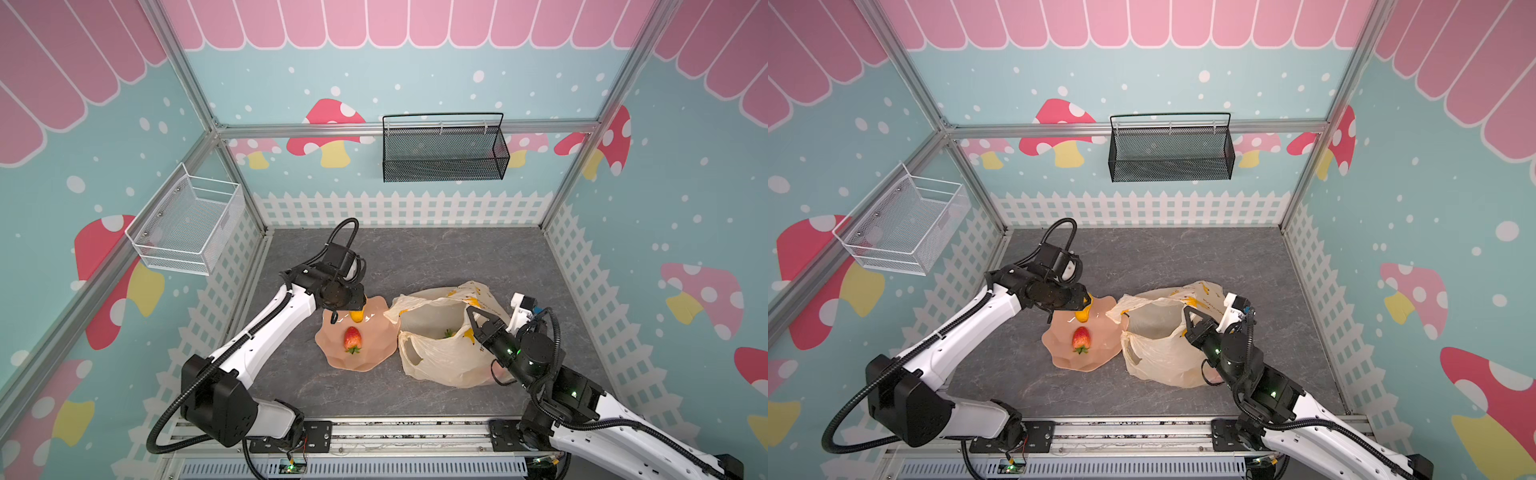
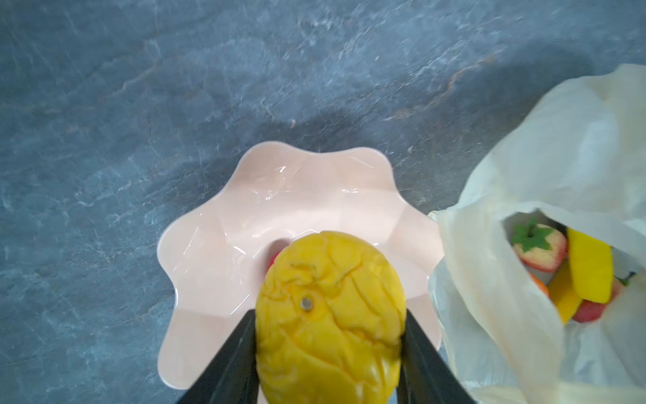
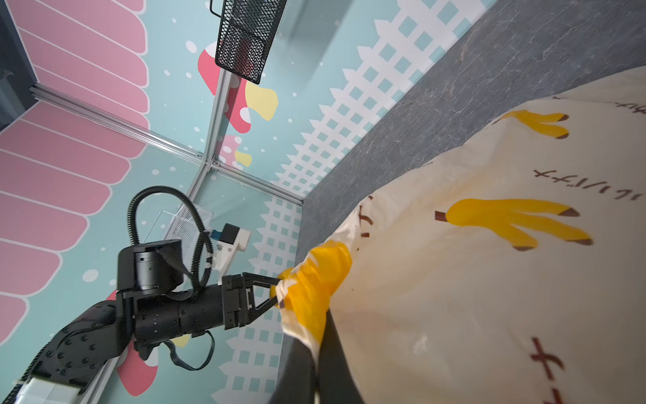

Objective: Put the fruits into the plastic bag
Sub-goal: 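Lift the lemon with the left gripper and carry it over the bag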

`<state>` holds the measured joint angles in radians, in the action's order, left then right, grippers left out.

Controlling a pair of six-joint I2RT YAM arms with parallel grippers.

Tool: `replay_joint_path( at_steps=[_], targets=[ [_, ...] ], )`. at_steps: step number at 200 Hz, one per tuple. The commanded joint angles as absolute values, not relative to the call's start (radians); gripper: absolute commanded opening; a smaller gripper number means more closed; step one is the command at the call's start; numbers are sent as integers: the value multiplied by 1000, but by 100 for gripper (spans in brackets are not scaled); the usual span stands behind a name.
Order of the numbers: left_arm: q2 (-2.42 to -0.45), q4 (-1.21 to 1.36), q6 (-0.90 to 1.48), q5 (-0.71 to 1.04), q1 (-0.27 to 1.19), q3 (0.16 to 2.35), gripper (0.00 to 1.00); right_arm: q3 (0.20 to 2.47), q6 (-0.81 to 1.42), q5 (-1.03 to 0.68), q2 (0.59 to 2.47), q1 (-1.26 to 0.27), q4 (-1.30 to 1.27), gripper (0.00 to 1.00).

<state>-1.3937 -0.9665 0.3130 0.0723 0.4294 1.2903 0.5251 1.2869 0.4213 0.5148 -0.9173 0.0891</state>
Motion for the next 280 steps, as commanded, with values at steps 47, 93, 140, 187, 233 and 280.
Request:
replay_joint_path(
  at_steps=[47, 93, 140, 187, 233, 280],
  targets=[
    [-1317, -949, 133, 197, 430, 1381, 33, 558, 1281, 431, 509, -920, 97, 0],
    [-1300, -945, 112, 228, 441, 1380, 33, 567, 1276, 431, 510, -919, 103, 0],
    [-1247, -902, -60, 207, 600, 1370, 34, 570, 1274, 424, 515, -920, 103, 0],
    [-1172, -804, -274, 258, 763, 1289, 34, 571, 1273, 421, 521, -920, 99, 0],
    [-1158, -718, -382, 219, 852, 1220, 33, 572, 1273, 422, 525, -919, 98, 0],
    [-1258, -699, -443, 208, 861, 1240, 33, 577, 1271, 417, 539, -920, 93, 0]
  ],
)
